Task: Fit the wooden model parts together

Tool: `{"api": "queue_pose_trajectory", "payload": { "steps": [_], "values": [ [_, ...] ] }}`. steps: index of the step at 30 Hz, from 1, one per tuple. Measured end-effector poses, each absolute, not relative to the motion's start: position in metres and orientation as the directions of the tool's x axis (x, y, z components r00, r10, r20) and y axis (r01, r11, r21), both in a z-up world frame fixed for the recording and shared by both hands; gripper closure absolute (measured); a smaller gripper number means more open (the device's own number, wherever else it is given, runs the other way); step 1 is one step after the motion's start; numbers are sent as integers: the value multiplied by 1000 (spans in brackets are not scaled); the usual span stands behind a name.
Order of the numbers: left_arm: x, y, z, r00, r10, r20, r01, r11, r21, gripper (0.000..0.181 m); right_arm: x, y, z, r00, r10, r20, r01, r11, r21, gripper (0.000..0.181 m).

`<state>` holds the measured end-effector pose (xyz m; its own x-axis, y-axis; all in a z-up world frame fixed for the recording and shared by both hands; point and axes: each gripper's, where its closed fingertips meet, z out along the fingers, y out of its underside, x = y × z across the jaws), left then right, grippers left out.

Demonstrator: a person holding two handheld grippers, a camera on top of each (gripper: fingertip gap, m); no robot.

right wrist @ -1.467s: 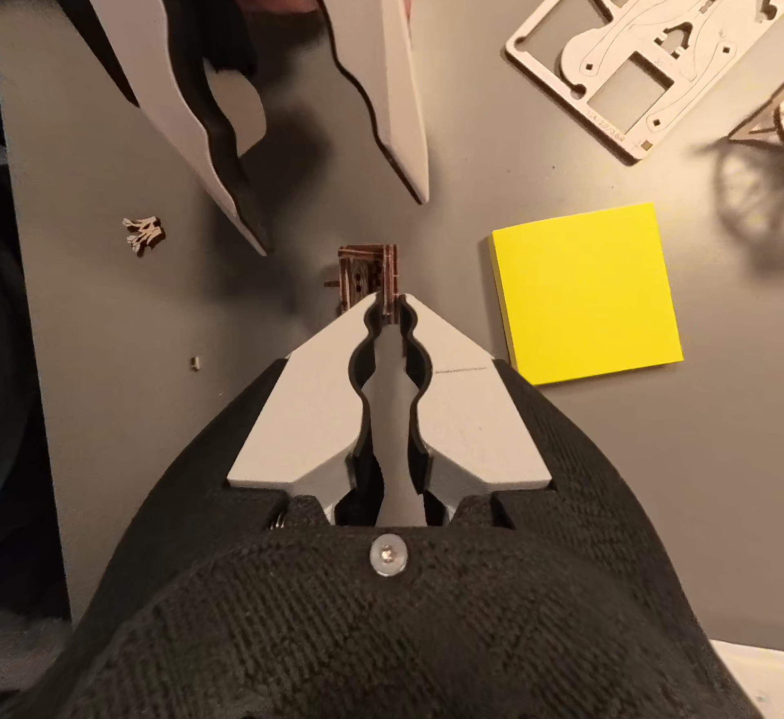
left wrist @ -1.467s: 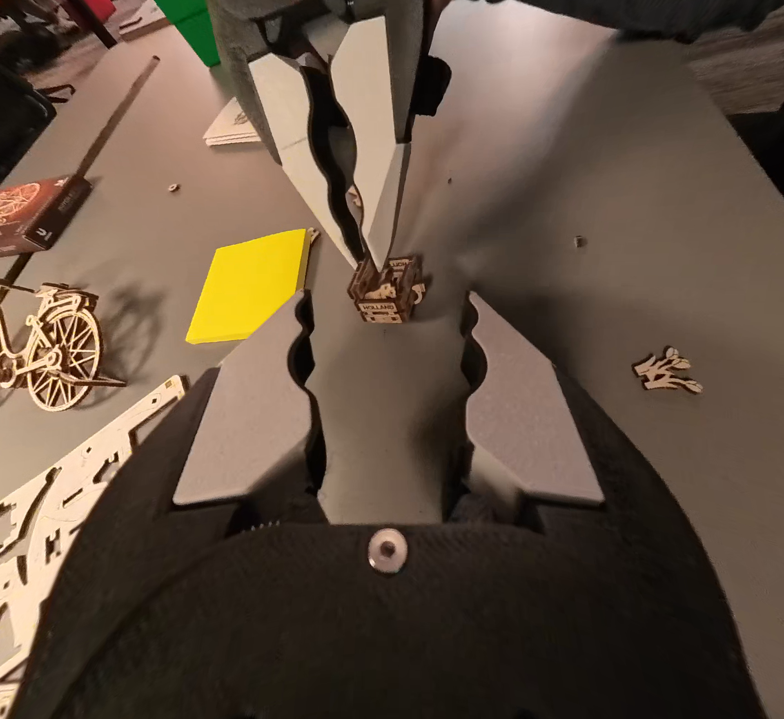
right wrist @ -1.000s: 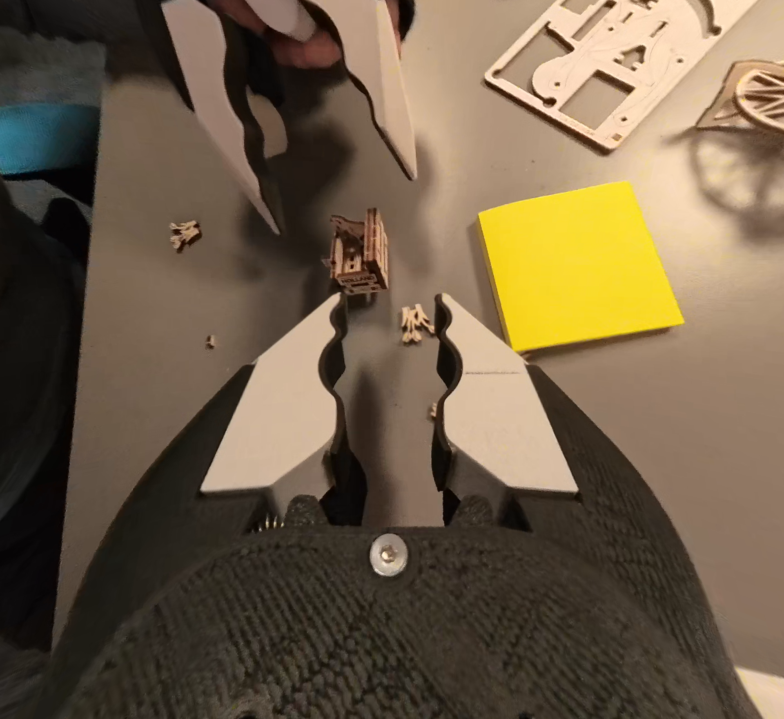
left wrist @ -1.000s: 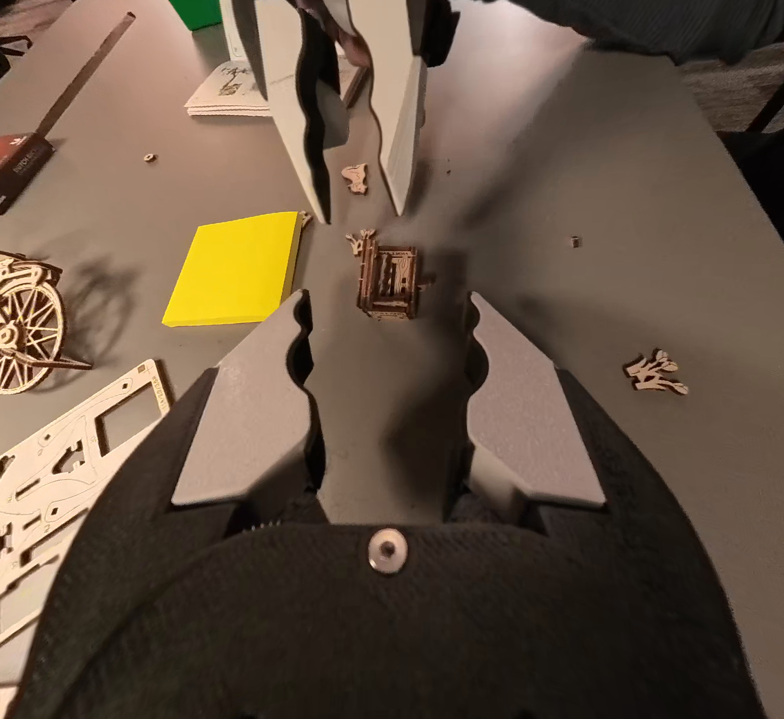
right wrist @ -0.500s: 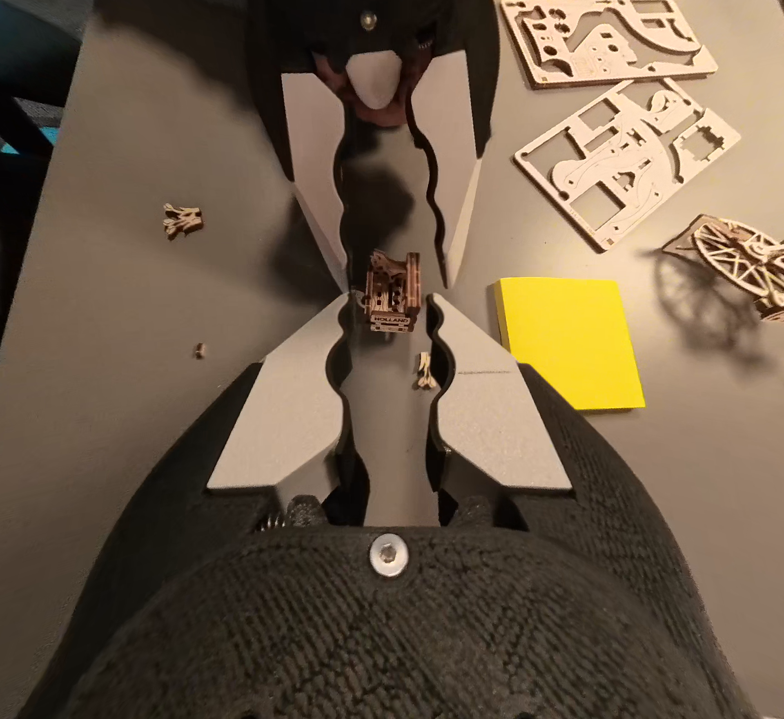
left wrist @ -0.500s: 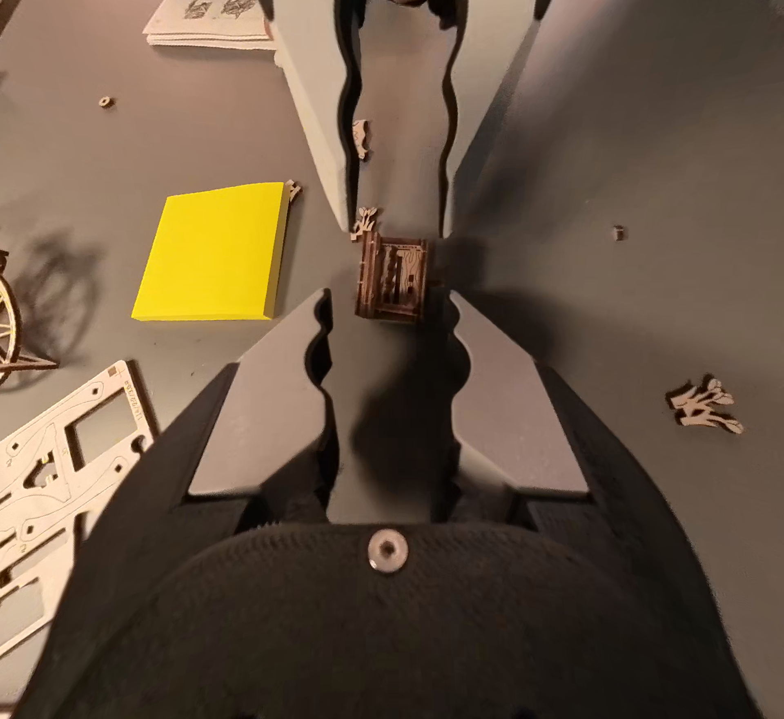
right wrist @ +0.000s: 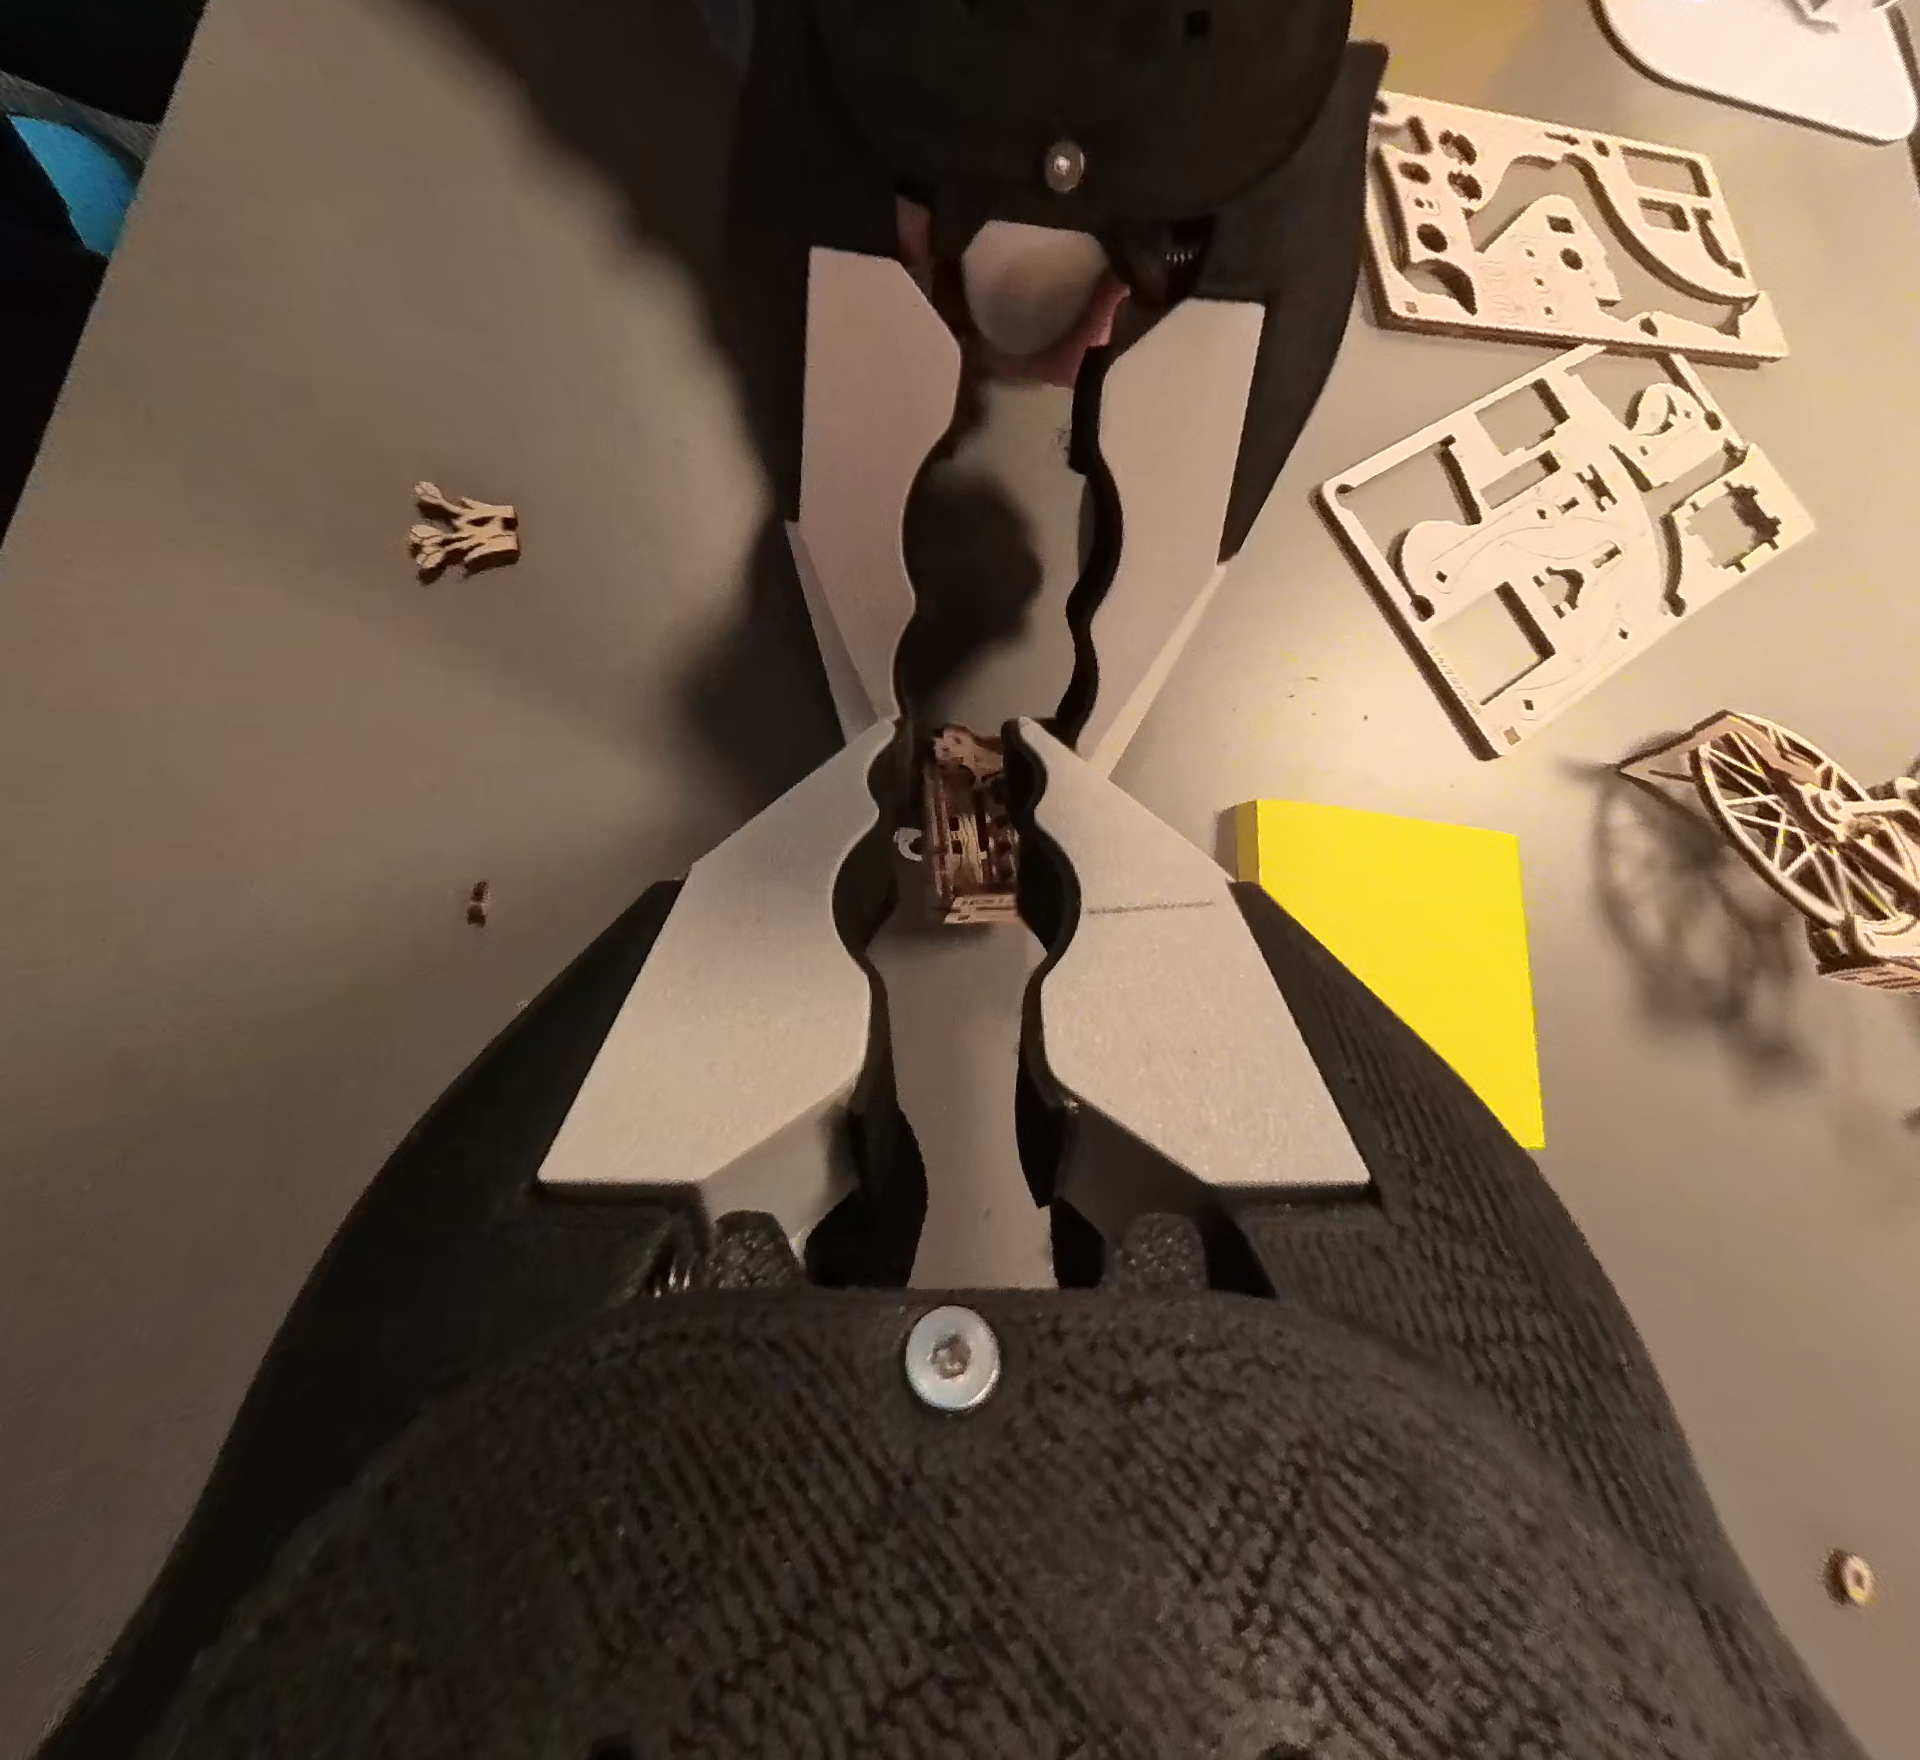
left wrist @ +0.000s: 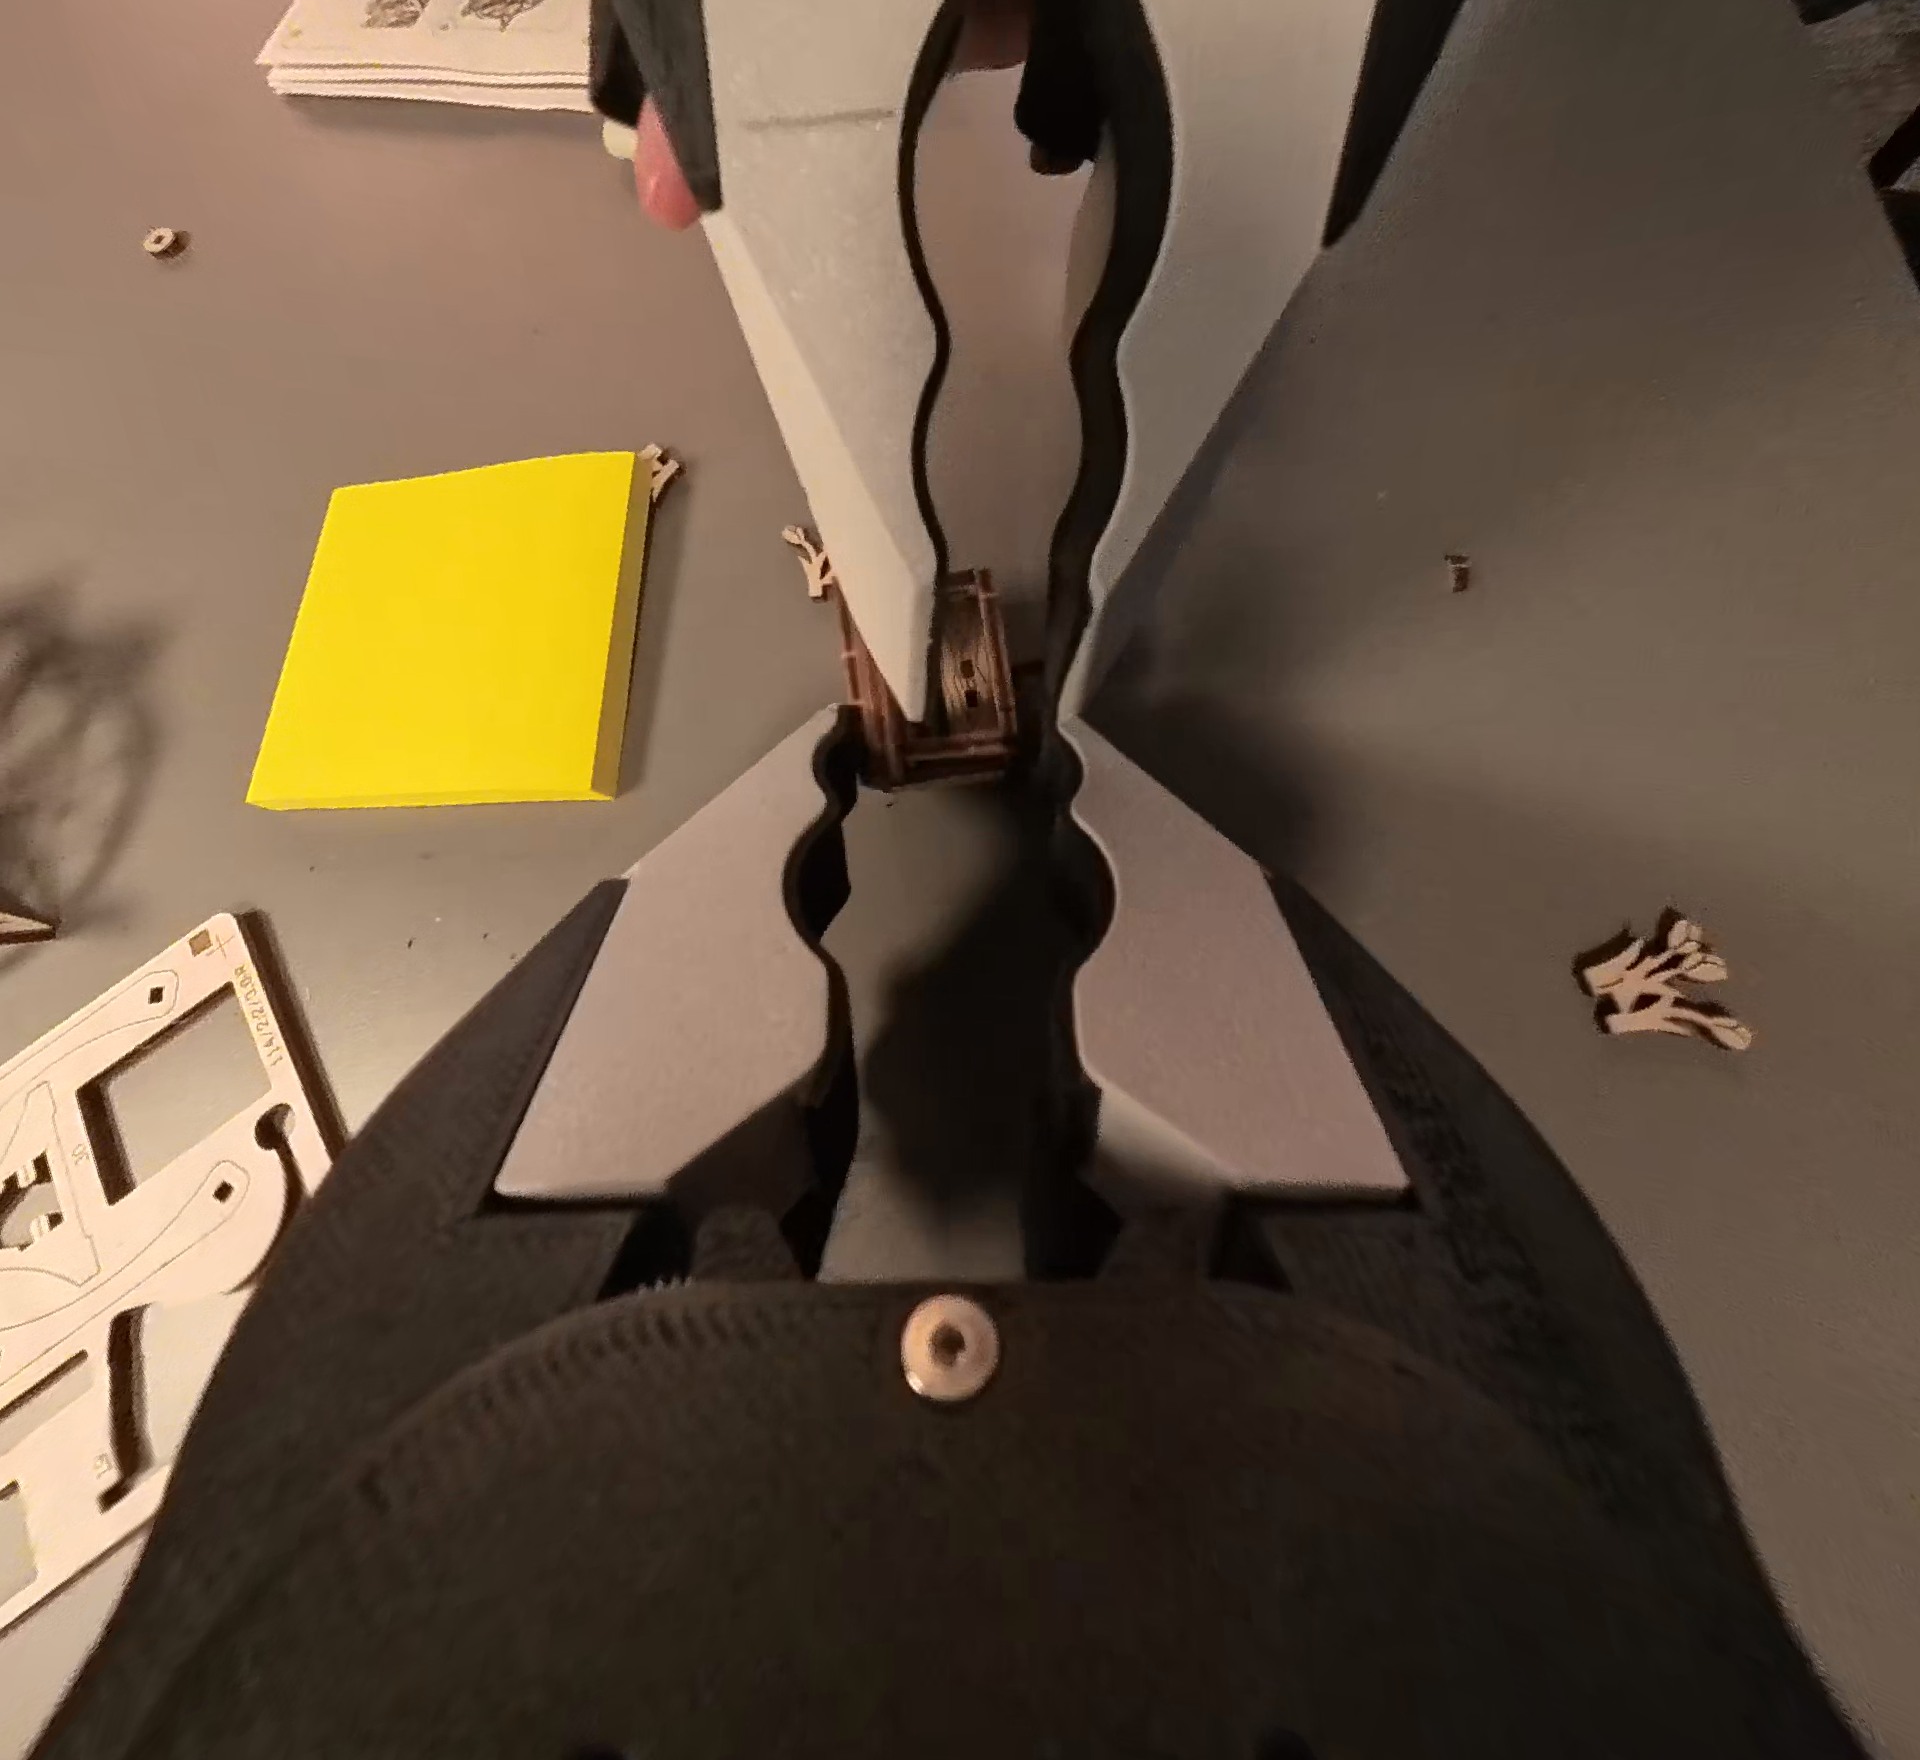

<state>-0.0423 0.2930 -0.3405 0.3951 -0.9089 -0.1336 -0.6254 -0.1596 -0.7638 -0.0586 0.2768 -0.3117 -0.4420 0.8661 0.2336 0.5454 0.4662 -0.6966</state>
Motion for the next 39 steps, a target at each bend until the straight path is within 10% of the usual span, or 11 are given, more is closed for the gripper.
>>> {"api": "queue_pose_trajectory", "payload": {
  "steps": [13,39],
  "values": [
    [-49,279,-342,364,-930,-55,-615,-196,-764,114,-61,277,-323,-478,837,267,545,521,-657,174],
    [-44,297,-343,579,-815,17,-522,-386,-761,147,-65,282,-314,-436,897,69,446,282,-850,176]
  ]
}}
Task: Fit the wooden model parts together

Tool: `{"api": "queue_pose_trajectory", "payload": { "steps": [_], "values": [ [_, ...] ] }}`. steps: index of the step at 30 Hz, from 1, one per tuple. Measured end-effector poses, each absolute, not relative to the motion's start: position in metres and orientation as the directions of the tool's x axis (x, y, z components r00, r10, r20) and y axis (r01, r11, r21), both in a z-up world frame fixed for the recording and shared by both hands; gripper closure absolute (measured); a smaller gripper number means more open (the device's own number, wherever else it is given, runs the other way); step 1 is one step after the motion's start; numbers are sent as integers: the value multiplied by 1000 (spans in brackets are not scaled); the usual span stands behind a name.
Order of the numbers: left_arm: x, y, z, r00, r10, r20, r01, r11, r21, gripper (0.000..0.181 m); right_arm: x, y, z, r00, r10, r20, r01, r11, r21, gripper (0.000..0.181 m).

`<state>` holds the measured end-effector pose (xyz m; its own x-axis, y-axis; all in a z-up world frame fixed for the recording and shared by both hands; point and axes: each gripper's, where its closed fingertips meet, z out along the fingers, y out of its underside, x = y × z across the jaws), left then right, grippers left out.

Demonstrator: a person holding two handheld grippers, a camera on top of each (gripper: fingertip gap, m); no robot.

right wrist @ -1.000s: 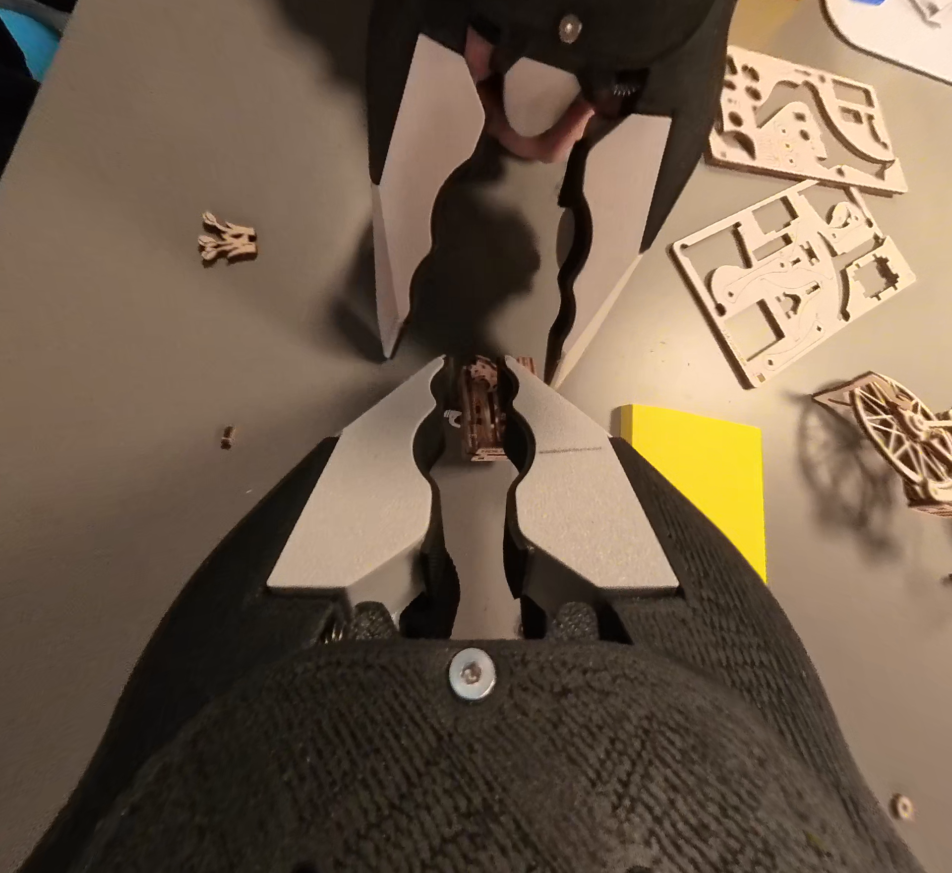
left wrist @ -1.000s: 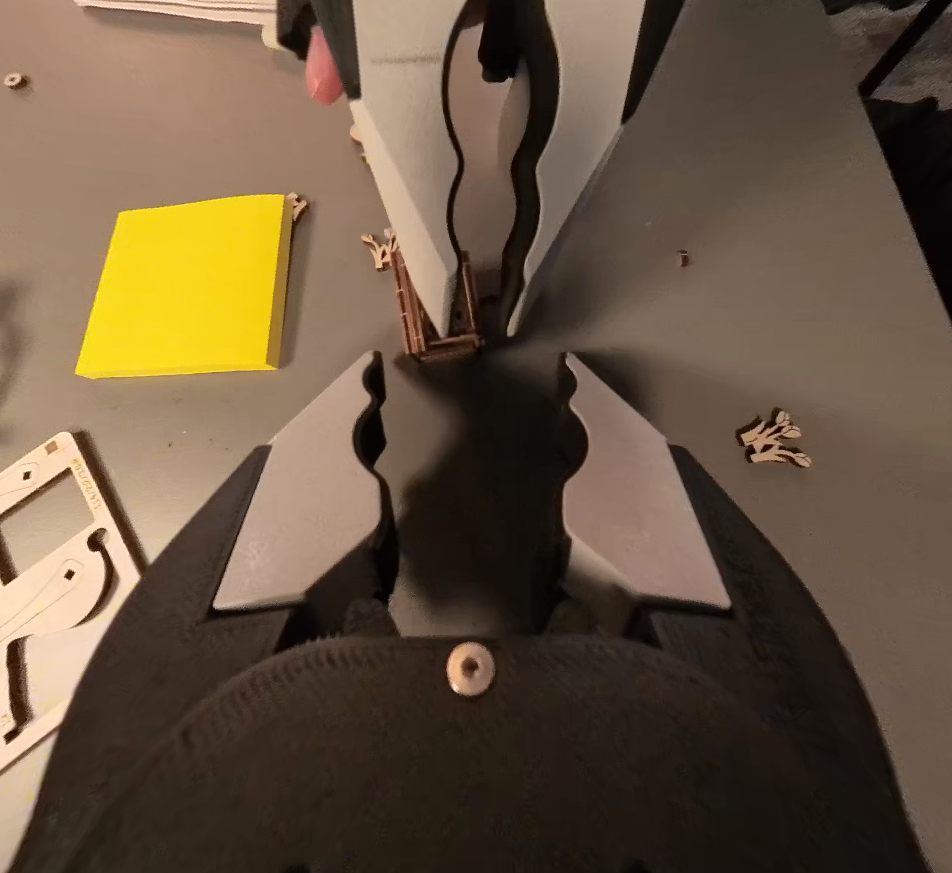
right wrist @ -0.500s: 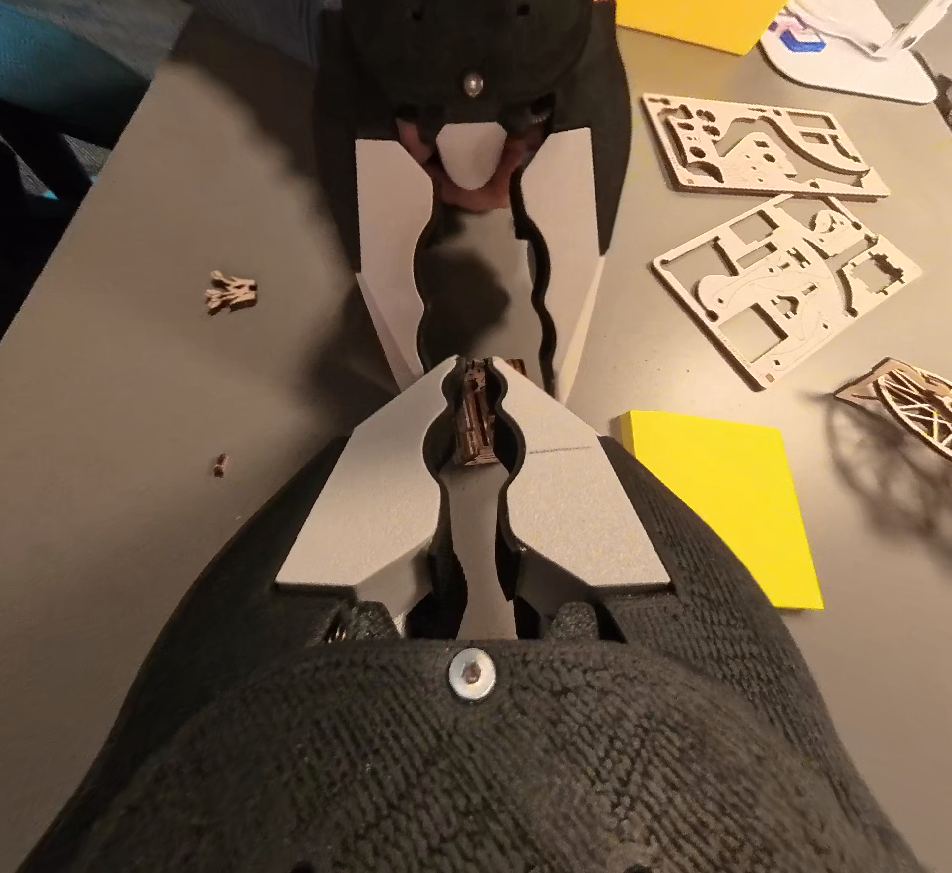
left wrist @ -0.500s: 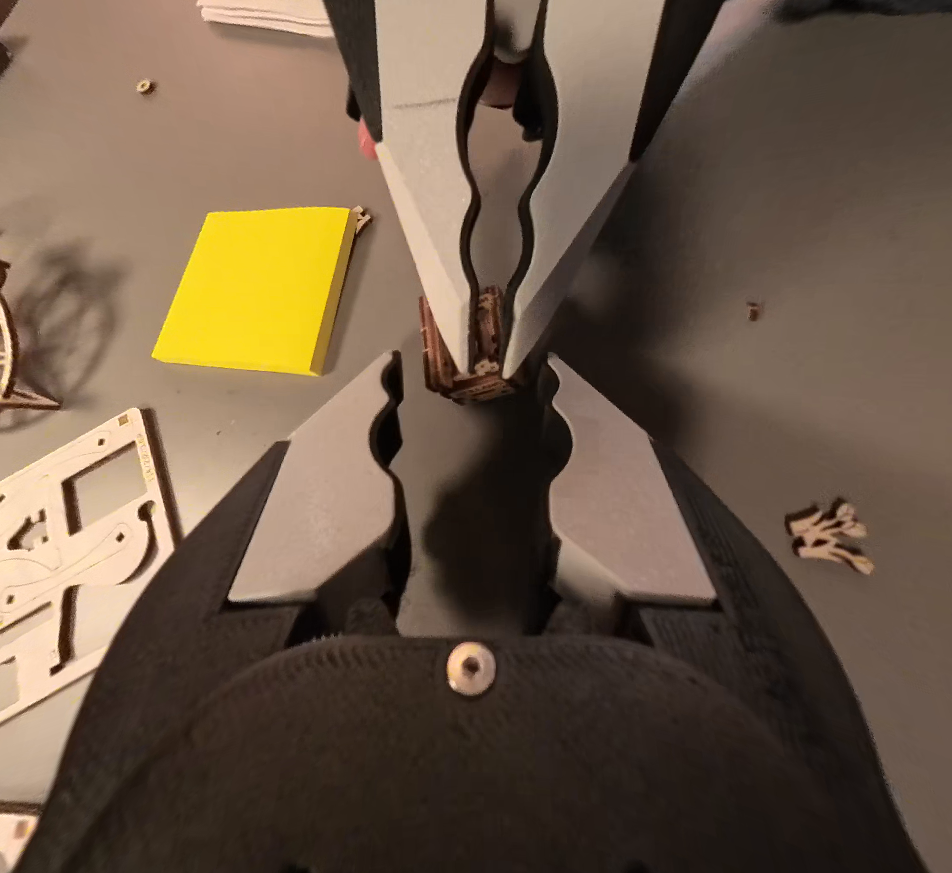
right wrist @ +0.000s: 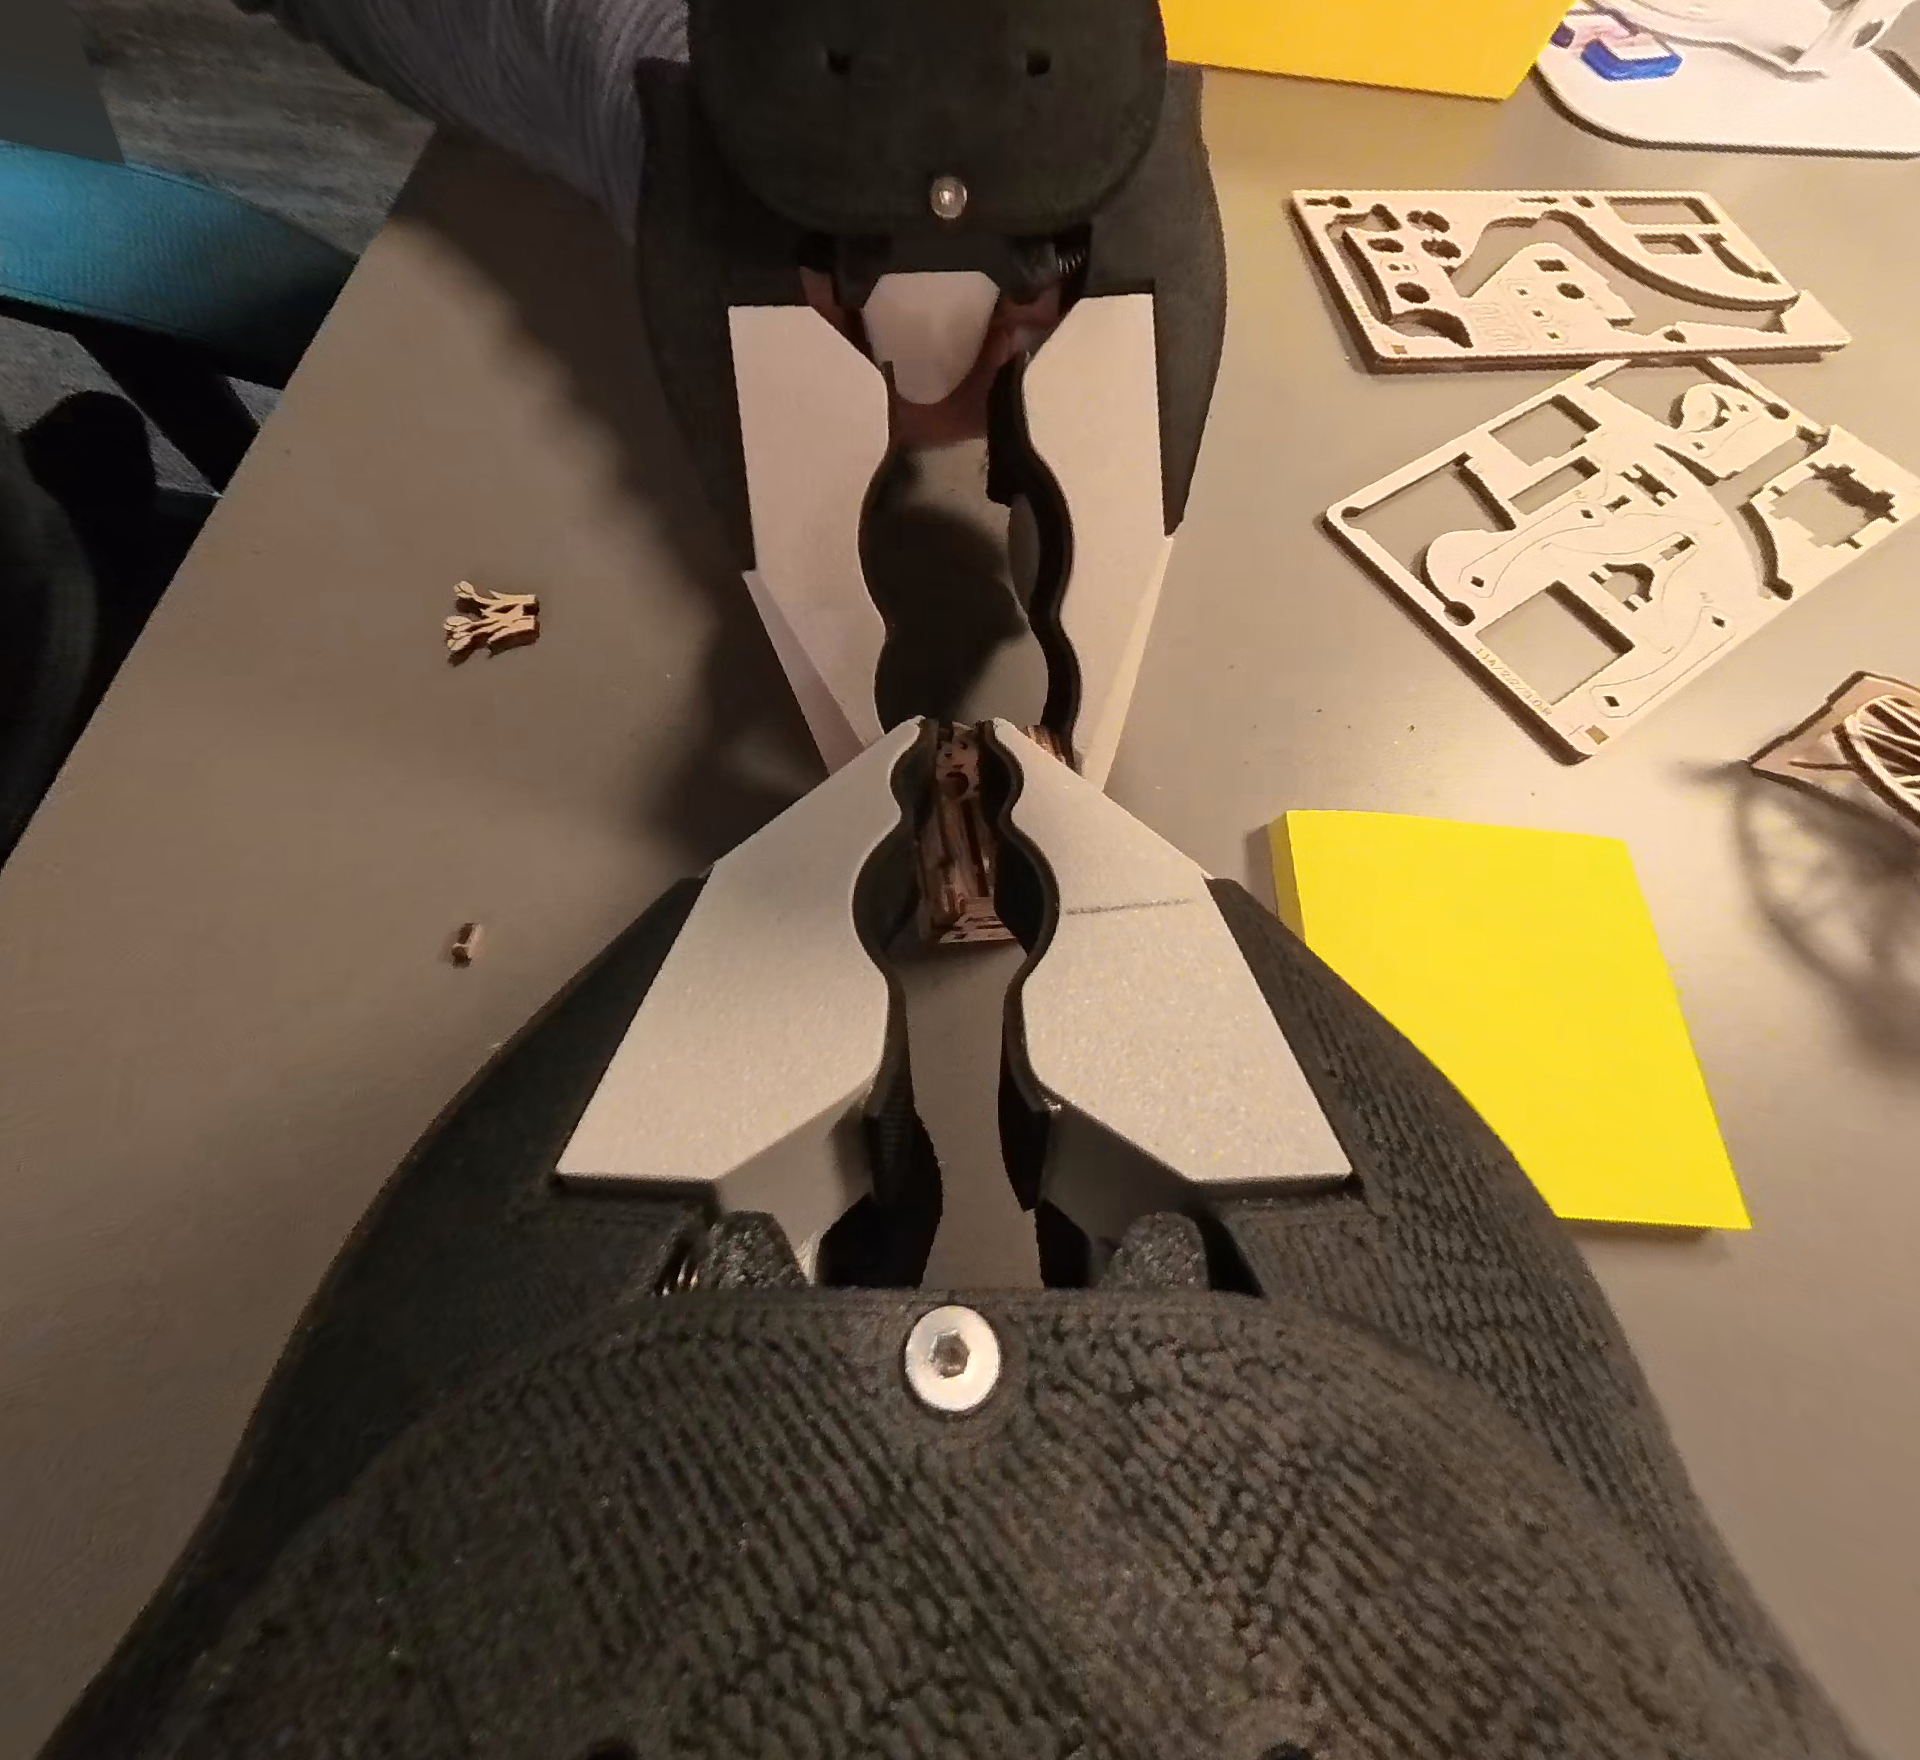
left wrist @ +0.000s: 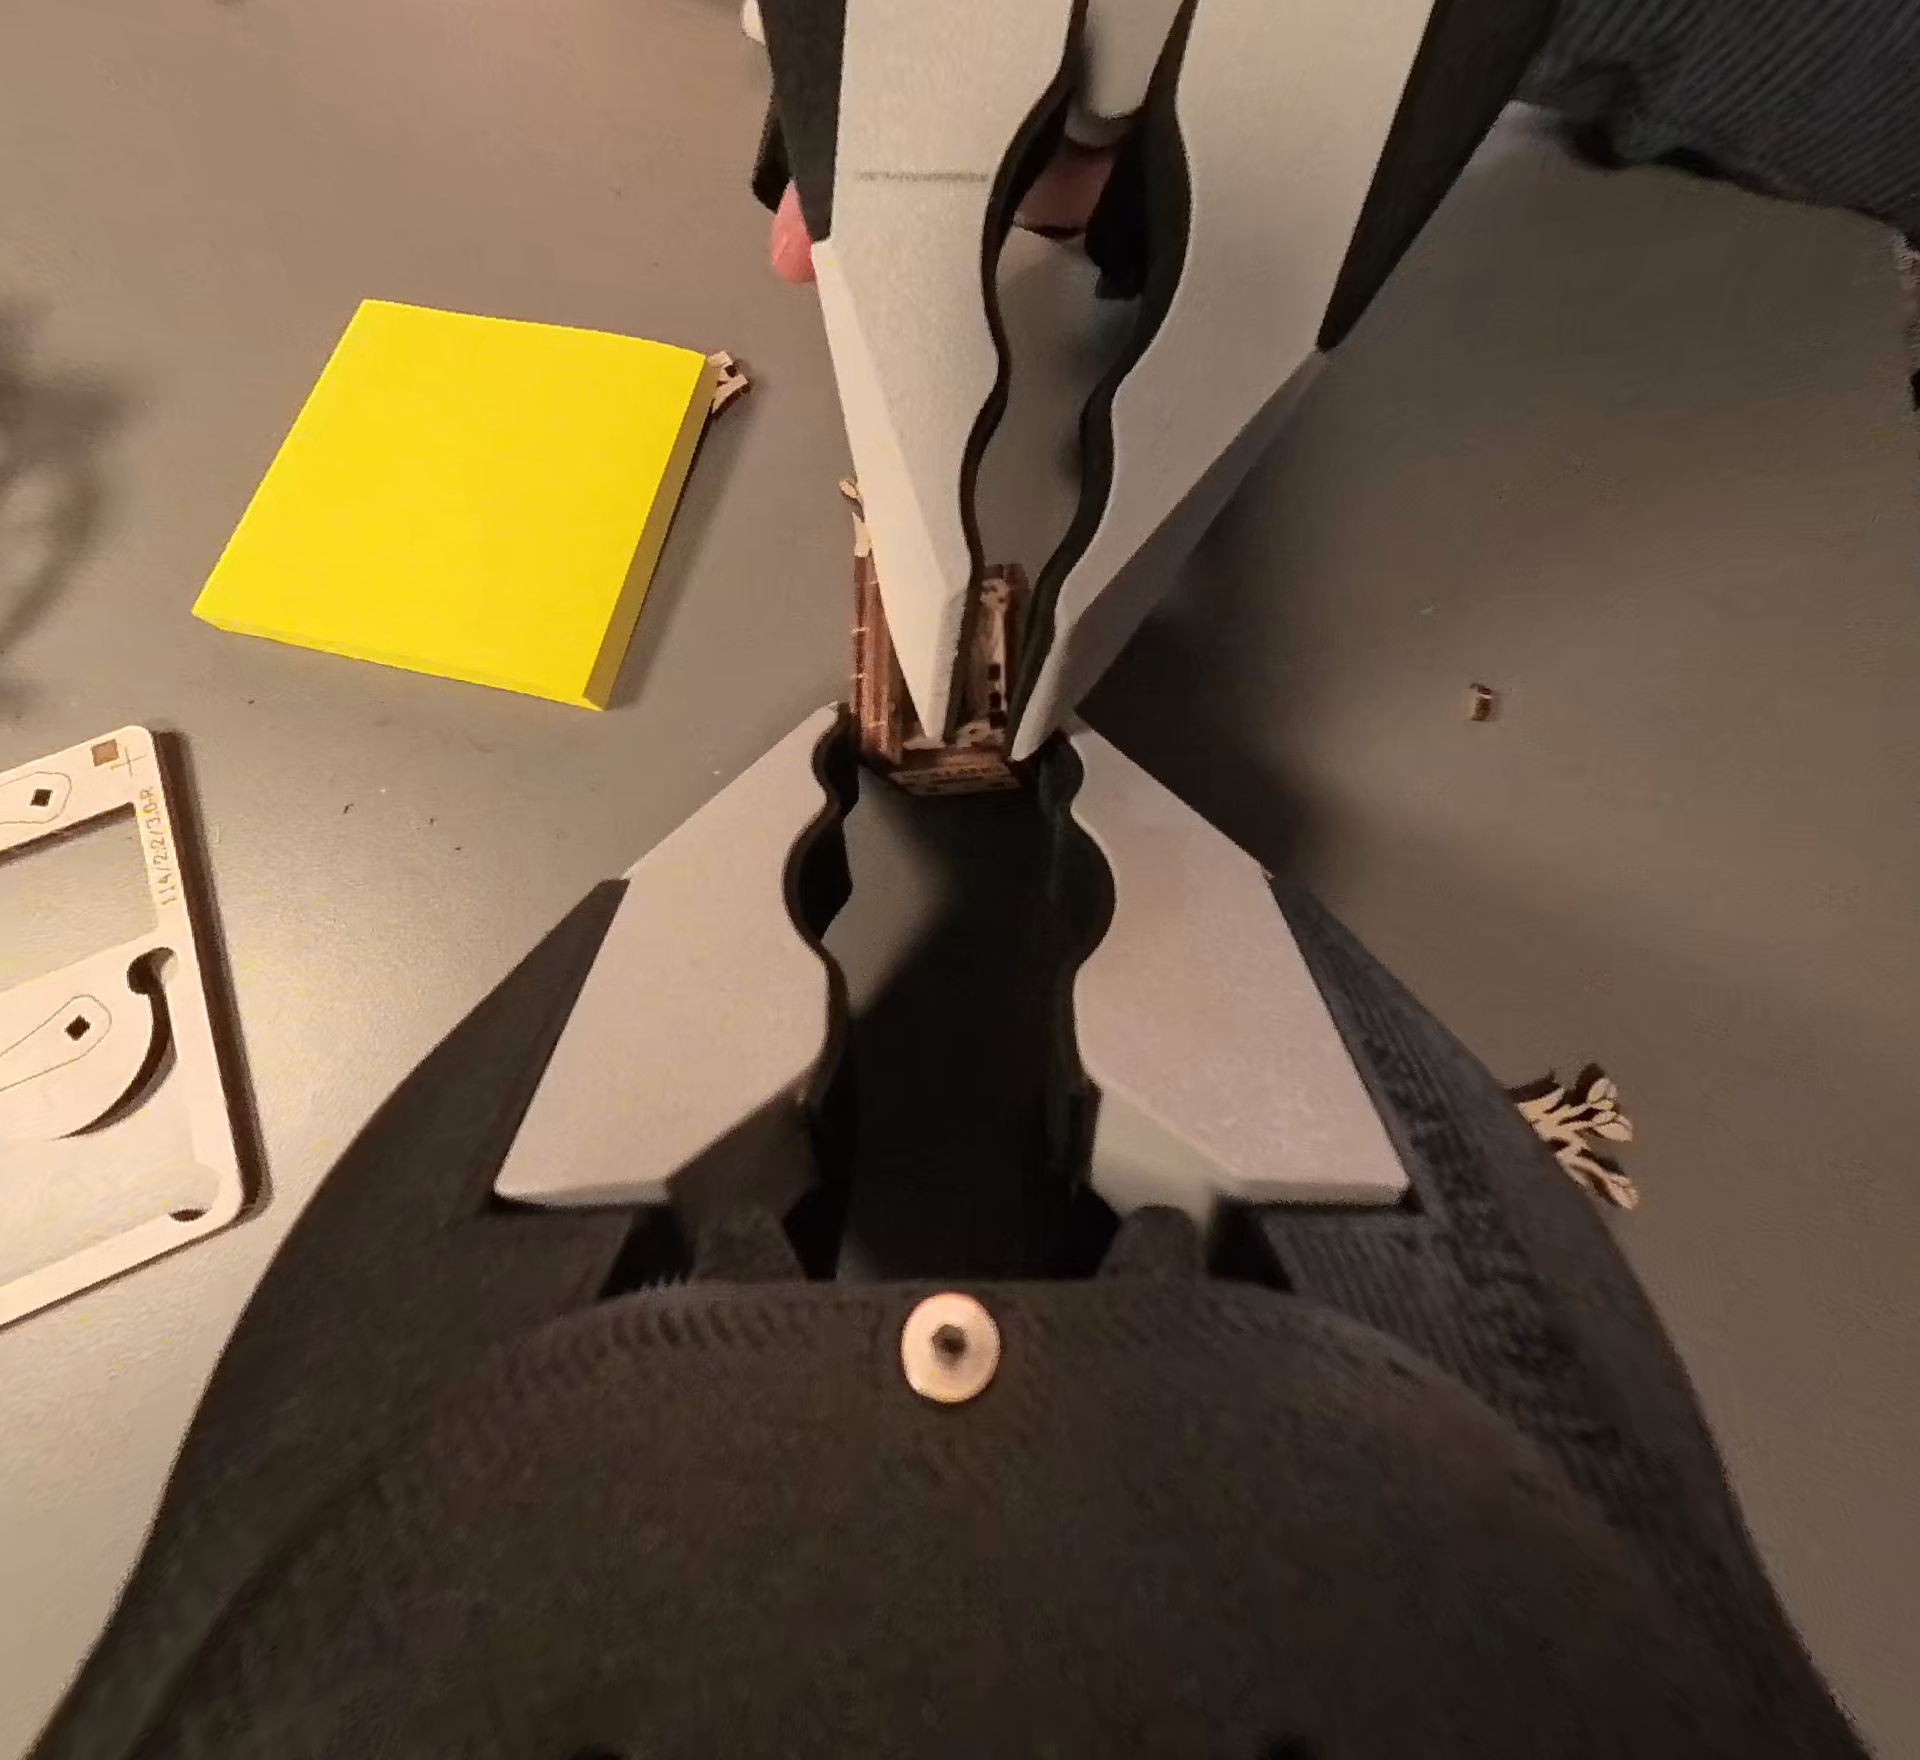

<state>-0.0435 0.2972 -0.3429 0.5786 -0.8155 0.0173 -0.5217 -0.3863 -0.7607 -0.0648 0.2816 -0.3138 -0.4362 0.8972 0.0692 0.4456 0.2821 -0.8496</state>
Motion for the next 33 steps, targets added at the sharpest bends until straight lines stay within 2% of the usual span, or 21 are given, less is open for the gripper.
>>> {"api": "queue_pose_trajectory", "payload": {
  "steps": [8,12,18,25,33],
  "values": [
    [-45,297,-341,538,-840,-69,-570,-302,-764,147,-65,282,-312,-390,905,-170,503,55,-862,175],
    [-45,297,-341,533,-843,-75,-573,-294,-765,147,-61,282,-310,-393,889,-236,516,1,-856,175],
    [-46,297,-342,534,-844,-55,-565,-307,-766,147,-57,284,-310,-415,901,-130,494,103,-863,170],
    [-44,294,-342,513,-856,-63,-575,-287,-766,147,-60,281,-313,-452,887,98,448,321,-835,169],
    [-42,291,-340,466,-876,-130,-610,-212,-763,147,-59,277,-311,-449,893,-23,481,220,-849,176]
  ]
}}
